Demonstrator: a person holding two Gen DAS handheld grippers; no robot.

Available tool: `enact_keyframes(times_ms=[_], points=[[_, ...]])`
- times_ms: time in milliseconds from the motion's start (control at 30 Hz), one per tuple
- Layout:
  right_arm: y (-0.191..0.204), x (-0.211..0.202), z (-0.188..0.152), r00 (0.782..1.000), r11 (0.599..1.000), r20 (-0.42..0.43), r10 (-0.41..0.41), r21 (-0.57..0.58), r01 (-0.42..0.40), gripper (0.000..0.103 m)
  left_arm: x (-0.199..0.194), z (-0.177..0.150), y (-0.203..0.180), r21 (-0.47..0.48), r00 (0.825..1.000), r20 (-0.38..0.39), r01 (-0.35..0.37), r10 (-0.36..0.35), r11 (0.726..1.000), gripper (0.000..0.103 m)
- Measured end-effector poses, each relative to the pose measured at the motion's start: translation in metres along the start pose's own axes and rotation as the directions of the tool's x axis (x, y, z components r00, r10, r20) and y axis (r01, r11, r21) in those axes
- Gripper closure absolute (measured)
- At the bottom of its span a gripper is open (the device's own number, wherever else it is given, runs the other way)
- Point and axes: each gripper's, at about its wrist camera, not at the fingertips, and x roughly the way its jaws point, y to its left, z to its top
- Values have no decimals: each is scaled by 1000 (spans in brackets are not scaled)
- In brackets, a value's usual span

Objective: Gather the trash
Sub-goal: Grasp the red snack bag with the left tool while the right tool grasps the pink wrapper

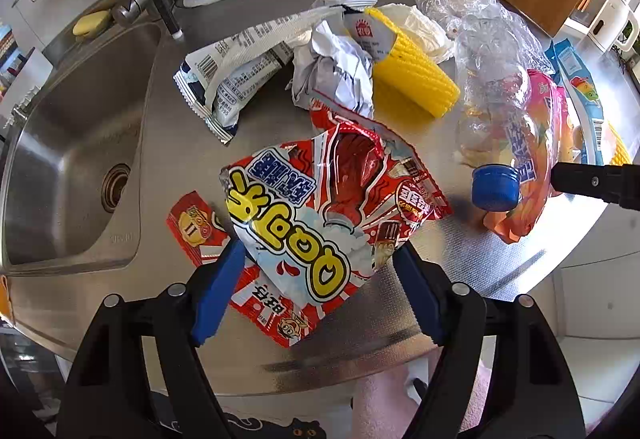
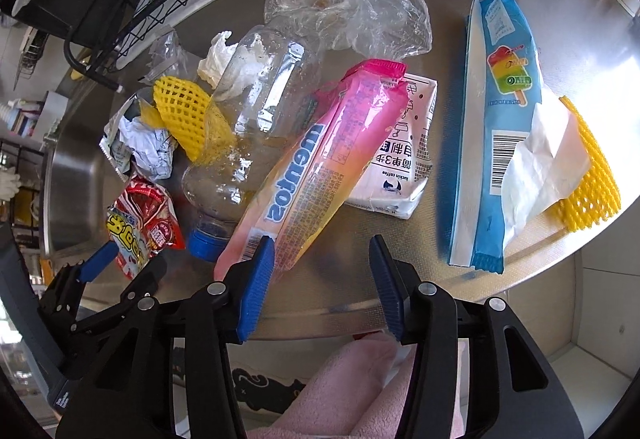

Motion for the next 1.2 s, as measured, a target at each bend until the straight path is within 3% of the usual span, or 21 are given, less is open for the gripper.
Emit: enact_keyframes(times_ms=[200,567,900,1067,1200], points=[[3,-1,9,1000,999,16,27,21,-27,52,9,2,4,-9,1000,-6,6,-6,1000,40],[20,1,24,998,999,25,49,21,-49,47,10,11,-2,-11,998,-4,55,-55,998,63],[39,14,27,997,997,-3,79,-3,-79,49,11,17,-3,-22,990,-13,141,-141,990,89],[47,19,24,998,997,-17,65,-35,-65,70,10,14,0,-31,985,-13,169,-169,985,96],[50,18,21,999,997,-13,52,-58,-52,98,2,9,5,-34,986,1,164,-165,986,99]])
